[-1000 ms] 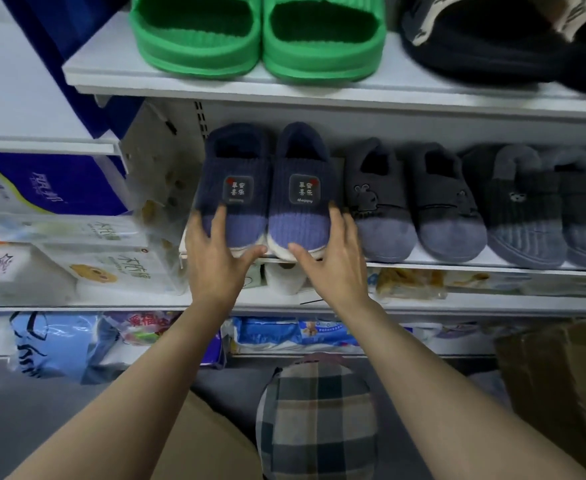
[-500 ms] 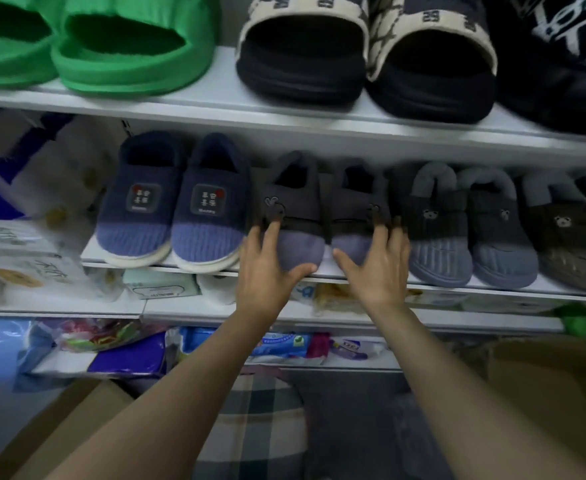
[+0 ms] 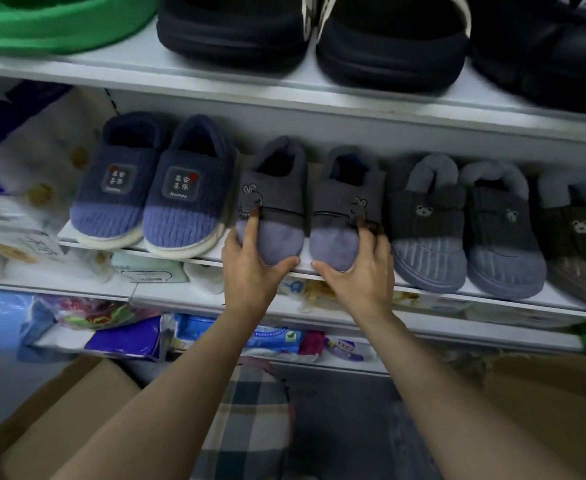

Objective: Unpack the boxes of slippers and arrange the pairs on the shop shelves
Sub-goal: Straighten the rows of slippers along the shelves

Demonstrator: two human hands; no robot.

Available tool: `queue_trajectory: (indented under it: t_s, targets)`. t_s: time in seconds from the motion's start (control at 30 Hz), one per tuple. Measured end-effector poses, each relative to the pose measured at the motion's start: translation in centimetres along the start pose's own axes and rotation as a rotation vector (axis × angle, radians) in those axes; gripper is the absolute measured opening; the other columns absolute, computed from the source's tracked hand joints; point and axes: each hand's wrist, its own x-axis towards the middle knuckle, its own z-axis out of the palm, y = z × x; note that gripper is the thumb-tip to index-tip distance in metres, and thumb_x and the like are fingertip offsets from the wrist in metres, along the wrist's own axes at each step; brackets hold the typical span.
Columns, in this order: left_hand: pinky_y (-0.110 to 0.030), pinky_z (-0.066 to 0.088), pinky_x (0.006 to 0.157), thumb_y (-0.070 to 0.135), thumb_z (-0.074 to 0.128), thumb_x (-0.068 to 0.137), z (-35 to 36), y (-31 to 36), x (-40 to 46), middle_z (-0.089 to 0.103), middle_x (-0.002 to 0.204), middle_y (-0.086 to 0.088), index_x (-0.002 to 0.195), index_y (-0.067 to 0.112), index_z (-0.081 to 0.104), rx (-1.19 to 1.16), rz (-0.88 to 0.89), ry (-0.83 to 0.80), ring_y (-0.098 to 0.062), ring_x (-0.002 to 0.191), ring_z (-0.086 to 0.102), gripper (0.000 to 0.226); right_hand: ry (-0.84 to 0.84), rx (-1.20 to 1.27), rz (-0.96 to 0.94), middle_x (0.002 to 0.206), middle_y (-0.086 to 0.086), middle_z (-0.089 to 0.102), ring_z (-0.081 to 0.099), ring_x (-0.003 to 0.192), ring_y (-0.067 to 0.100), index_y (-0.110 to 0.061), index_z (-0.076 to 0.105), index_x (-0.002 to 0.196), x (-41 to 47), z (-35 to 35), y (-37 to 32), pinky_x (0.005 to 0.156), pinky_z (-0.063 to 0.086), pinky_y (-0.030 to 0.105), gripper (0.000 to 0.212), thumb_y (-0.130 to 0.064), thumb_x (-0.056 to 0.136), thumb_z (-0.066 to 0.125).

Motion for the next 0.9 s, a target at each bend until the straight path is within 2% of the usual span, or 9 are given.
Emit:
queue_trajectory:
  t_s: [0.1,0.2,0.43,0.63,0.8,0.9]
  targets:
    - [-0.048,0.044,0.101,0.045,0.088,0.067,-0.1,-0.1,-0.3,0.049,0.125,-0.022,0.152,0.02,0.036,-0.012,0.01,0.007,-0.039,0.117,0.048,0.103,0.039,0.011,-0.013,0.153,0.015,0.035,0.041,0.134,0.039,-0.023,0.037,0.148,-0.5,0.4,-0.1,0.105,0.043,0.047,0.102,-0.057,0.065,0.085]
    - [-0.049,0.044,0.101,0.047,0.086,0.068,-0.3,-0.2,-0.8,0.048,0.129,-0.02,0.153,0.021,0.034,-0.019,0.016,-0.001,-0.037,0.119,0.046,0.103,0.046,0.004,-0.035,0.154,0.011,0.035,0.042,0.133,0.035,-0.025,0.038,0.149,-1.3,0.8,-0.3,0.101,0.044,0.046,0.101,-0.06,0.066,0.083]
    - [-0.05,0.045,0.102,0.058,0.08,0.068,-0.7,-0.6,-1.2,0.046,0.134,-0.016,0.154,0.028,0.031,-0.043,0.022,-0.008,-0.032,0.124,0.045,0.103,0.052,0.022,-0.037,0.156,0.012,0.033,0.038,0.139,0.034,-0.024,0.038,0.15,-2.0,1.2,-0.6,0.106,0.044,0.048,0.102,-0.062,0.067,0.082]
    - [-0.051,0.044,0.104,0.054,0.08,0.071,-0.8,-0.8,-1.7,0.045,0.138,-0.014,0.153,0.03,0.03,-0.058,0.01,0.015,-0.032,0.127,0.045,0.1,0.029,0.033,-0.037,0.158,0.01,0.03,0.035,0.143,0.03,-0.026,0.037,0.152,-2.1,1.2,-0.7,0.112,0.04,0.045,0.103,-0.063,0.067,0.082]
    - [-0.048,0.043,0.105,0.06,0.077,0.07,-1.2,-1.0,-1.5,0.043,0.139,-0.016,0.153,0.028,0.031,-0.057,0.017,-0.011,-0.032,0.128,0.042,0.101,0.007,0.031,-0.026,0.16,0.009,0.027,0.033,0.145,0.029,-0.027,0.034,0.153,-2.2,1.2,-0.8,0.112,0.041,0.046,0.104,-0.064,0.067,0.081]
    - [-0.047,0.041,0.107,0.056,0.079,0.071,-1.4,-0.8,-1.4,0.04,0.14,-0.017,0.154,0.025,0.03,-0.057,0.017,-0.036,-0.033,0.129,0.04,0.101,-0.039,0.025,-0.036,0.162,0.009,0.023,0.032,0.146,0.029,-0.028,0.031,0.154,-2.1,0.7,-1.0,0.111,0.042,0.046,0.103,-0.065,0.07,0.079]
